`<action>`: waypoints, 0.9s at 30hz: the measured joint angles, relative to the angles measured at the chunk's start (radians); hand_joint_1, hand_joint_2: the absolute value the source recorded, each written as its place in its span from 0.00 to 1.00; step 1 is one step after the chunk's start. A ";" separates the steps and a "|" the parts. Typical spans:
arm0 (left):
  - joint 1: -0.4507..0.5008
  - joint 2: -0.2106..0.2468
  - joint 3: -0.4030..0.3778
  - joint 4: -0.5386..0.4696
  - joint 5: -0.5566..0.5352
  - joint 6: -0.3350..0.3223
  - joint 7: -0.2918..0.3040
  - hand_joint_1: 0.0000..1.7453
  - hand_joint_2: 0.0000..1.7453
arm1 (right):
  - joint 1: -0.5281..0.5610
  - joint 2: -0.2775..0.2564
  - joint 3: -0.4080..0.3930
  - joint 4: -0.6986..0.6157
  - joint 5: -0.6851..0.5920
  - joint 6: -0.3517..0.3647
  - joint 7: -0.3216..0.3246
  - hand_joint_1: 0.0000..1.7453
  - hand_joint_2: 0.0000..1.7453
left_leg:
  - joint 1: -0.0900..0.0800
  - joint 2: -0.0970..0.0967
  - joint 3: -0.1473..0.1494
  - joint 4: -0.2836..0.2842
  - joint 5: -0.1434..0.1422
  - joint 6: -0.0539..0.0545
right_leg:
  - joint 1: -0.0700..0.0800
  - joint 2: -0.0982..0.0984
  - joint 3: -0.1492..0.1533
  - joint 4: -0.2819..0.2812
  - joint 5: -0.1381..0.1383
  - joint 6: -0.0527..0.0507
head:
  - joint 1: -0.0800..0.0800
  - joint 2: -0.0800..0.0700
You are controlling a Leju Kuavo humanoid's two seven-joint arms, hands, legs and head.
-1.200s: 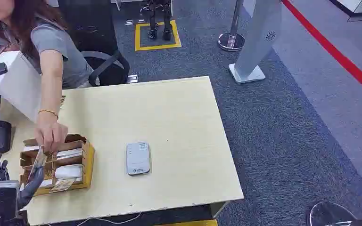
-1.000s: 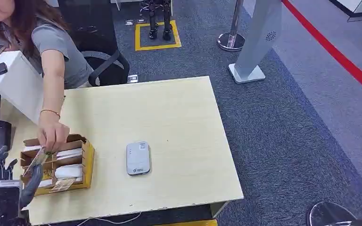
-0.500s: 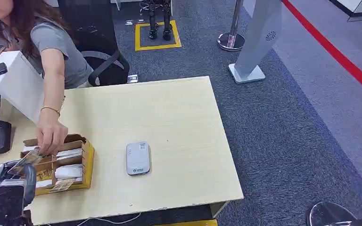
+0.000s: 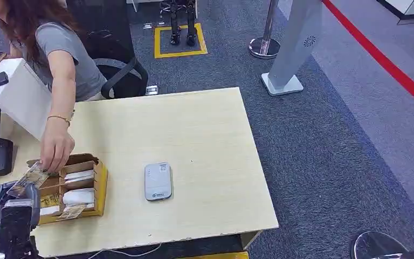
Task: Pass the card to the sensor for recognition and then transmit it.
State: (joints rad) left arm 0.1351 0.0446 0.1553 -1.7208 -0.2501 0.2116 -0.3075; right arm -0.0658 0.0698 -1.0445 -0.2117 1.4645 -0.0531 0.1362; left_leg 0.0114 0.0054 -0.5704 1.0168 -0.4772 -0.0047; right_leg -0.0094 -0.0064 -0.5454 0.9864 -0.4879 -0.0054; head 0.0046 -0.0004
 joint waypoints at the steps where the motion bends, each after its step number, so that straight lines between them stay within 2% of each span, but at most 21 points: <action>1: -0.008 0.001 -0.011 0.003 -0.043 0.024 0.000 1.00 1.00 | 0.000 0.000 0.003 0.000 0.002 0.002 0.000 0.00 1.00 | 0.000 0.000 0.000 0.000 0.000 0.000 | 0.000 0.000 0.000 0.000 0.000 0.000 | 0.000 0.000; 4: -0.038 0.007 -0.057 0.014 -0.168 0.088 0.005 1.00 1.00 | -0.004 0.000 0.008 0.000 0.006 0.008 0.000 0.00 1.00 | 0.000 0.000 0.000 0.000 0.000 0.000 | 0.000 0.000 0.000 0.000 0.000 0.000 | 0.000 0.000; 9: -0.065 0.012 -0.095 0.033 -0.212 0.111 0.012 1.00 1.00 | -0.004 0.000 0.010 0.000 0.011 0.008 -0.001 0.00 1.00 | 0.000 0.000 0.000 0.000 0.000 0.000 | 0.000 0.000 0.000 0.000 0.000 0.000 | 0.000 0.000; 15: -0.123 0.027 -0.190 0.081 -0.472 0.169 0.072 1.00 1.00 | -0.009 0.000 0.023 0.000 0.017 0.012 -0.003 0.00 1.00 | 0.000 0.000 0.000 0.001 0.000 0.000 | 0.000 0.000 0.000 0.000 0.000 0.000 | 0.000 0.000; 23: -0.165 0.031 -0.290 0.121 -0.521 0.186 0.108 1.00 1.00 | -0.010 0.000 0.031 0.000 0.020 0.013 -0.002 0.00 1.00 | 0.000 0.000 0.000 0.001 0.000 0.000 | 0.000 0.000 0.000 0.000 0.001 0.001 | 0.000 0.000; 27: -0.192 0.041 -0.329 0.153 -0.608 0.214 0.149 1.00 1.00 | -0.010 0.000 0.032 0.000 0.021 0.016 -0.002 0.00 1.00 | 0.000 0.000 0.000 0.001 0.000 0.000 | 0.000 0.000 0.000 0.000 0.001 0.001 | 0.000 0.000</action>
State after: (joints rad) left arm -0.0564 0.0859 -0.1732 -1.5675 -0.8584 0.4253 -0.1581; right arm -0.0762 0.0694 -1.0128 -0.2121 1.4851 -0.0374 0.1339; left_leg 0.0113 0.0056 -0.5705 1.0177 -0.4771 -0.0047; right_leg -0.0094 -0.0061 -0.5455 0.9864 -0.4871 -0.0045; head 0.0046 -0.0004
